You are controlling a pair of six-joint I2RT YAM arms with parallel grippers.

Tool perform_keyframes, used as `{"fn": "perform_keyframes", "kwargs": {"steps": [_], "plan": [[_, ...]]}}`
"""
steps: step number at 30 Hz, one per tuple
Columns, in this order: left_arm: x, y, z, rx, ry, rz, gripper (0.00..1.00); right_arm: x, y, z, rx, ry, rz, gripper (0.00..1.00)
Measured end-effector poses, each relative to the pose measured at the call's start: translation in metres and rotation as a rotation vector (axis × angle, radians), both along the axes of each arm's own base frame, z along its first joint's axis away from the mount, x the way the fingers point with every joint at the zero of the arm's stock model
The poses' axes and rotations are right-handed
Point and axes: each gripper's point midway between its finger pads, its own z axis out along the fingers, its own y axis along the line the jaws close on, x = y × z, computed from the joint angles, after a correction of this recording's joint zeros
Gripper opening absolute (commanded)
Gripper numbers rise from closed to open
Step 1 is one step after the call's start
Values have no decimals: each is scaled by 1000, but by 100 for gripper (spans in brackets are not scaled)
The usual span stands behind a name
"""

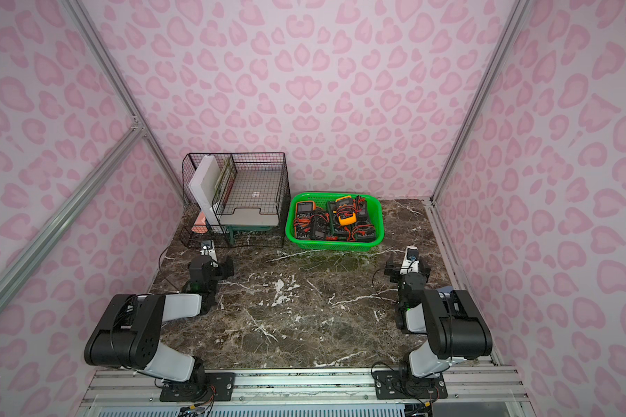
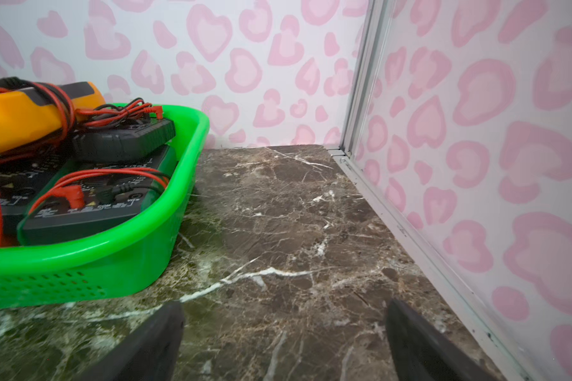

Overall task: Put the multimeter into the basket
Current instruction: Reset both arms

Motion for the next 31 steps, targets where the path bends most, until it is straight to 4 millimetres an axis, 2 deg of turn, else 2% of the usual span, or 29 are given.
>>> {"fn": "perform_keyframes", "kwargs": {"steps": [2, 10, 23, 31], "plan": [[-1, 0, -5, -26, 10, -22, 98, 0, 0, 1, 0, -6, 0, 100], [13, -6, 11, -81, -25, -70, 99, 1, -1, 4, -1, -19, -4, 100], [8, -8, 8, -86, -9, -72, 99, -2, -1, 6, -10, -27, -18, 100], [8, -8, 8, -86, -9, -72, 99, 3, -6, 9, -1, -34, -5, 99]]}}
